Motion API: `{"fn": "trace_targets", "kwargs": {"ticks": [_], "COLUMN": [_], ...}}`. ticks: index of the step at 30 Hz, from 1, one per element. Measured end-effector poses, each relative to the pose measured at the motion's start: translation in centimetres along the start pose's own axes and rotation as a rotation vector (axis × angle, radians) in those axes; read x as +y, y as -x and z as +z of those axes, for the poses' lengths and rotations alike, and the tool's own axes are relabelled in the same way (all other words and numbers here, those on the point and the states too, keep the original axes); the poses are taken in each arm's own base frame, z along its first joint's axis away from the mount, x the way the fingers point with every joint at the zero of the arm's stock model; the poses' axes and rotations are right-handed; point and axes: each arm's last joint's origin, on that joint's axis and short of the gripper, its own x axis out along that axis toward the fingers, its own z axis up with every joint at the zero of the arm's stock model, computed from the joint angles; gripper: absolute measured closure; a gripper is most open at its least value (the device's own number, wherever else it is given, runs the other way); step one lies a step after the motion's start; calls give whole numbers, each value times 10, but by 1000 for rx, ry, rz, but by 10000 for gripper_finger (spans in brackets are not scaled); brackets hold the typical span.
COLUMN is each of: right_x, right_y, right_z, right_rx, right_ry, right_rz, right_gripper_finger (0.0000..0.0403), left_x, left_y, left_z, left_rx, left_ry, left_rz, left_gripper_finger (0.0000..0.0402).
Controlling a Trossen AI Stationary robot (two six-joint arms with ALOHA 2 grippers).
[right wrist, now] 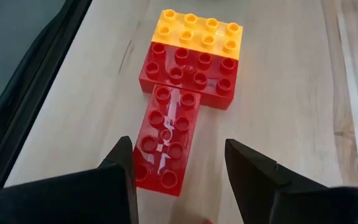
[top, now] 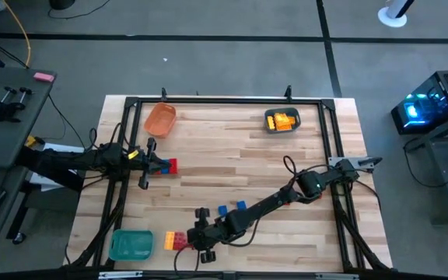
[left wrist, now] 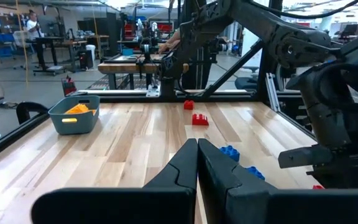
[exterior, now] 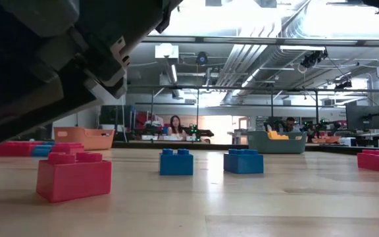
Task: Sort blocks
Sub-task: Put the red game piece into the orange bin
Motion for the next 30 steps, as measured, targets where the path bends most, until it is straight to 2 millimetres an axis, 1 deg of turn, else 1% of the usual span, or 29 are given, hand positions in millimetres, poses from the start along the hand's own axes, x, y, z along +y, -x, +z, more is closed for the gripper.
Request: {"fn": "trace_targets", "kwargs": {"ticks": [5, 10, 13, 19, 25, 30], "right_x": [1, 2, 3, 7, 13, 13], "right_y": [4, 16, 20, 17, 9, -1], "right_z": [8, 29, 34, 27, 10, -10], "right_rx": [-27, -105, -122, -83, -32, 22], "right_ry": [3, -9, -12, -51, -60, -69], "right_rz": [4, 17, 29, 33, 26, -21], "right_gripper_finger": [261, 261, 261, 261, 261, 261], "left_x": [0, 0, 0, 0, 0, 0], "left_y": [0, 0, 0, 0, 0, 0], "left_z": [0, 0, 0, 0, 0, 0], "left_rx": [1, 1, 1, 1, 1, 1], "left_ry": [0, 0, 0, 0, 0, 0], "left_rz": [0, 0, 0, -1, 0, 0], "left_gripper_finger": [401, 401, 401, 401, 401, 401]}}
